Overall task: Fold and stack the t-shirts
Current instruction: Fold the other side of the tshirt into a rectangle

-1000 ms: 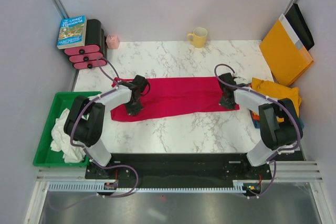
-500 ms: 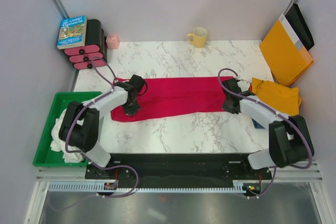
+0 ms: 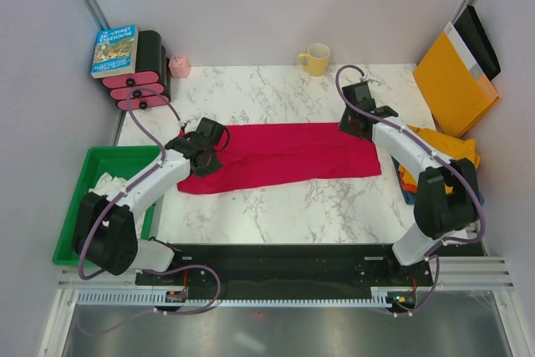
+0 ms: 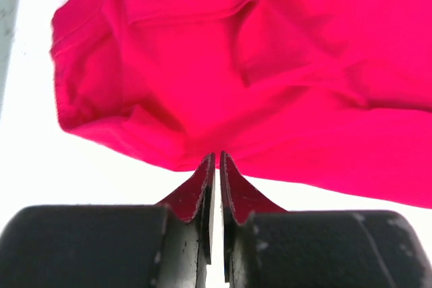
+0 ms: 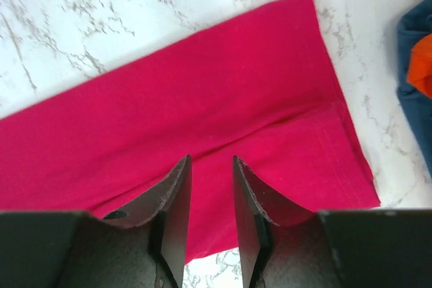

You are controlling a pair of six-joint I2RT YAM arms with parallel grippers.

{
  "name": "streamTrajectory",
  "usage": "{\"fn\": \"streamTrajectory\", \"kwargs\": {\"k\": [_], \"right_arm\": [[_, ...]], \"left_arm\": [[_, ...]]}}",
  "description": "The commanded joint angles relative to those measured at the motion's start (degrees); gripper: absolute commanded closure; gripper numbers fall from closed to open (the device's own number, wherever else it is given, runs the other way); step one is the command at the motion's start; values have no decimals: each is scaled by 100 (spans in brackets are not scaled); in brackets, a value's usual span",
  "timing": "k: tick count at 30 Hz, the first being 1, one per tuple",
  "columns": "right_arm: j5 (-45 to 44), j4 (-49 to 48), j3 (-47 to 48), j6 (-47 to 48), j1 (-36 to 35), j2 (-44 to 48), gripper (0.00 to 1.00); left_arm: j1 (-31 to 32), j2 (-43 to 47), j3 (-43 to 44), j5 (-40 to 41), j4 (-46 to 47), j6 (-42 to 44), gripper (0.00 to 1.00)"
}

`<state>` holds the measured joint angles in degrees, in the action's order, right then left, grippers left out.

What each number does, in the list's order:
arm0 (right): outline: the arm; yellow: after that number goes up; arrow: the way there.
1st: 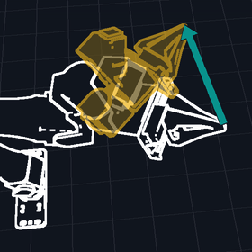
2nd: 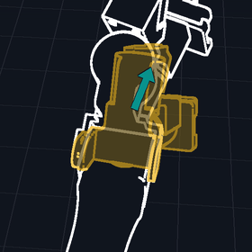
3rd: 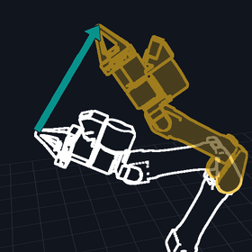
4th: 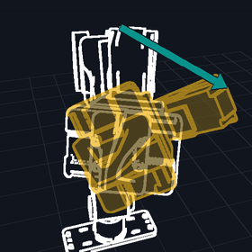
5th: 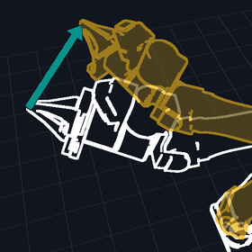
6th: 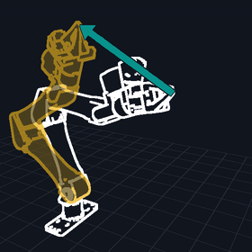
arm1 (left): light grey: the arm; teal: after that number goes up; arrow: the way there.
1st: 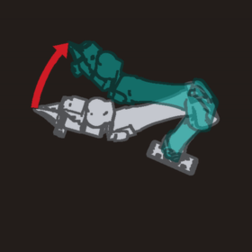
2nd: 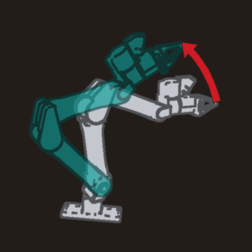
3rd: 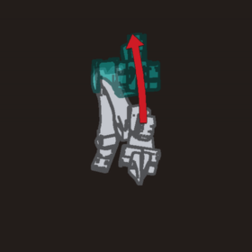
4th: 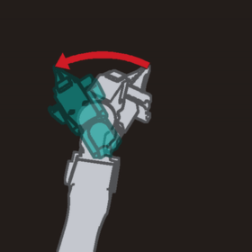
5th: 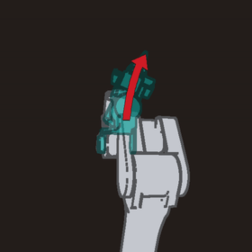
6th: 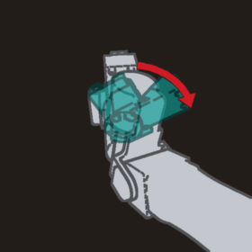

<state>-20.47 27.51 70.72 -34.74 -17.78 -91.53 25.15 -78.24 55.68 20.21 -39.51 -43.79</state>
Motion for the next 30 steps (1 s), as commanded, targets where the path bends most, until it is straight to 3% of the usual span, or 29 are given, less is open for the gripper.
{"fn": "streamTrajectory", "kwargs": {"k": [1, 19, 30], "right_arm": [[428, -79, 513, 91, -50, -383, 63], [579, -193, -286, 117, -911, 319, 63], [553, -123, -383, 240, -964, 408, 62]], "left_arm": [[-1, -130, -119, 457, -215, -138, 89], [-142, -1896, 706, 317, 698, 380, 90], [-247, -2784, 1497, 300, 822, 459, 91]]}}
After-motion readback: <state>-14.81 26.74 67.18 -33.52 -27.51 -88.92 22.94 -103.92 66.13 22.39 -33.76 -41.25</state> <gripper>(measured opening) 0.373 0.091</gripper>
